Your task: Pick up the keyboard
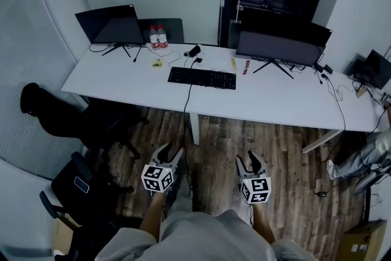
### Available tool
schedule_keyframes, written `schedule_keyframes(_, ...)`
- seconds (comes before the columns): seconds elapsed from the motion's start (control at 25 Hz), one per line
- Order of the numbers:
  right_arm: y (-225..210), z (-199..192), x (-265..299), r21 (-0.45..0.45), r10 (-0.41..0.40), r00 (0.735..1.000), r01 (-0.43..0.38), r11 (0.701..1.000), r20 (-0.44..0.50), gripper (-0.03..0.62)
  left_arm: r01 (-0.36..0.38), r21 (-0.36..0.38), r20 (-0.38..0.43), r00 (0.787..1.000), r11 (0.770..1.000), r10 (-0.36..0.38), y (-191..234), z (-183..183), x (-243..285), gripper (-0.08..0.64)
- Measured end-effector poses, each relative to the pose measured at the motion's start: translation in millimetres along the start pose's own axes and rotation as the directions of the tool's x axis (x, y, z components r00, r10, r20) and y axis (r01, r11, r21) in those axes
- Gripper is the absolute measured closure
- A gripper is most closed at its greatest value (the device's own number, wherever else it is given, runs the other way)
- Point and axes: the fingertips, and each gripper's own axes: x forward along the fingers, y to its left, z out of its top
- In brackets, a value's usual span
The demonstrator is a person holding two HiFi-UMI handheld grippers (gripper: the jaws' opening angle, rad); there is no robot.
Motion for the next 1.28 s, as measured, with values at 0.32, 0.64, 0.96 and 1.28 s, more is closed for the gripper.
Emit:
schedule_keyframes(0.32, -11.6, 32.8, 66.3, 0.010, -0.069, 0.998, 0.069, 0.998, -0.001, 0.394, 0.063, 0.007, -0.012, 0.998, 0.998, -0.063, 51.2, 33.7, 62.0, 0.365)
schedule_keyframes(0.64, -13.6, 58.7, 129.3, 0.018, -0.128, 0.992, 0.128, 0.992, -0.009, 0.394, 0.102, 0.002, -0.019, 0.995, 0.995, -0.102, 108.5, 61.2, 110.6, 0.365)
schedule_keyframes(0.96, -15.7, 75.1, 179.1, 0.012, -0.174, 0.984, 0.175, 0.985, -0.029, 0.396, 0.144, -0.012, -0.033, 0.989, 0.990, -0.144, 150.4, 76.5, 155.7, 0.365)
schedule_keyframes(1.28, -14.3, 77.9, 206.9, 0.012, -0.224, 0.974, 0.224, 0.974, -0.046, 0.397, 0.196, -0.016, -0.054, 0.979, 0.980, -0.197, 174.5, 76.2, 187.4, 0.367)
